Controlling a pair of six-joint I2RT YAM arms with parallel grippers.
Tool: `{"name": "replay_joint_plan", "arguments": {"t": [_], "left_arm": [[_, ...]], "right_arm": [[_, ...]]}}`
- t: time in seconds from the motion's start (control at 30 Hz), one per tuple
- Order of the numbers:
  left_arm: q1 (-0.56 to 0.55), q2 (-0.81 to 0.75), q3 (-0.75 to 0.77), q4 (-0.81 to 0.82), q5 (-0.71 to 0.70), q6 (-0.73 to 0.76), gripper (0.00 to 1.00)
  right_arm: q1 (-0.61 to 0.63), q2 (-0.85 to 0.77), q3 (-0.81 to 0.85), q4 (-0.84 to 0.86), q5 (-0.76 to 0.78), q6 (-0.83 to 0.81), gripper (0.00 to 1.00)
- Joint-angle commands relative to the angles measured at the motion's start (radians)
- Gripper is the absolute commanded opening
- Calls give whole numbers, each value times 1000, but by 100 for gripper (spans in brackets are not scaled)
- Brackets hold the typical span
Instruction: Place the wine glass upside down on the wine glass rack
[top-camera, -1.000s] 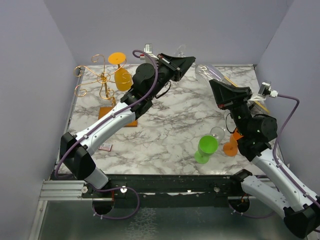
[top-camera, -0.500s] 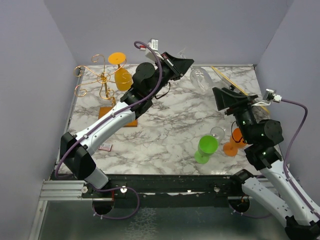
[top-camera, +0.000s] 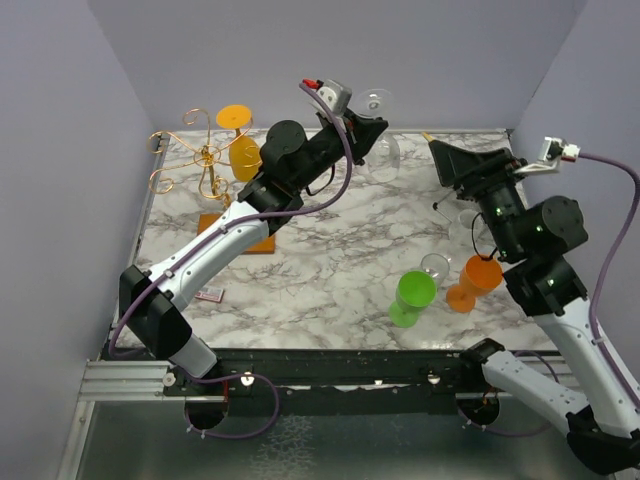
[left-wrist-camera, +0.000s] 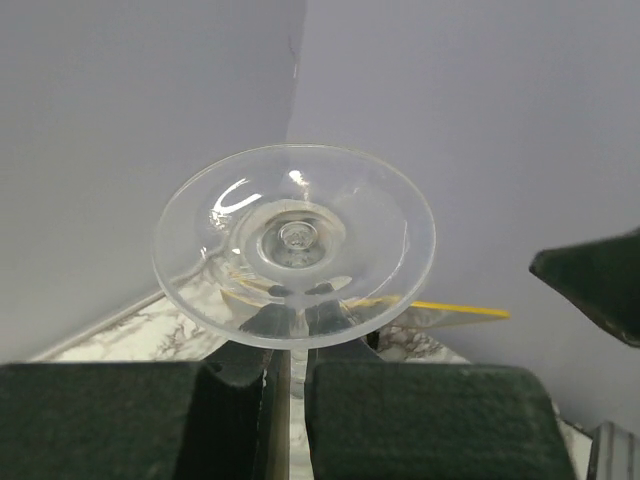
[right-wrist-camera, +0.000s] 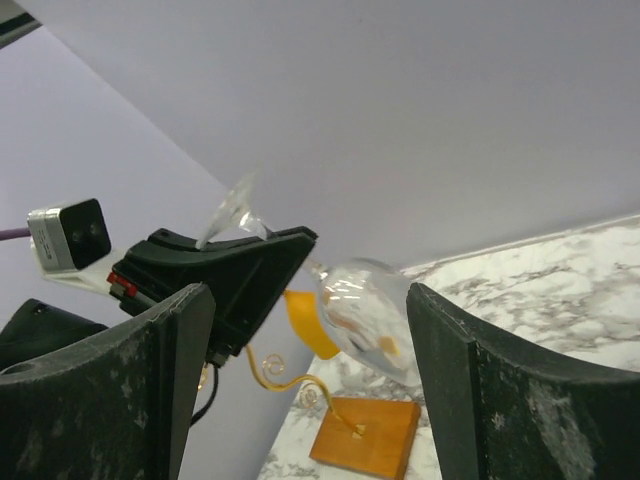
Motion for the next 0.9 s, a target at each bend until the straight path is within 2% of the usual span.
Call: {"name": "replay_joint_plan", "arguments": {"t": [0.0,0.2,0.4,0.73,0.8,0.87], "left_arm": [[1,-18,-7,74,124,193,0],[1,-21,-32,72,164,319,0],[-1,-16,-46,72,173,351,0],[-1,-27,-76,93,275,377,0],[-1,-35,-89,97,297,392,0],[-1,-45,-105,99,316,410,0]], "right_arm": [[2,117,108,-112,-199,76,82],[4,203,107,31,-343,182,79],[4,227,108,120,-430,232,76],[3,256,147,5,-311,339,73],[3,271,158,-13,-295,368,67],[3,282,164,-7,-294,384,56]]}}
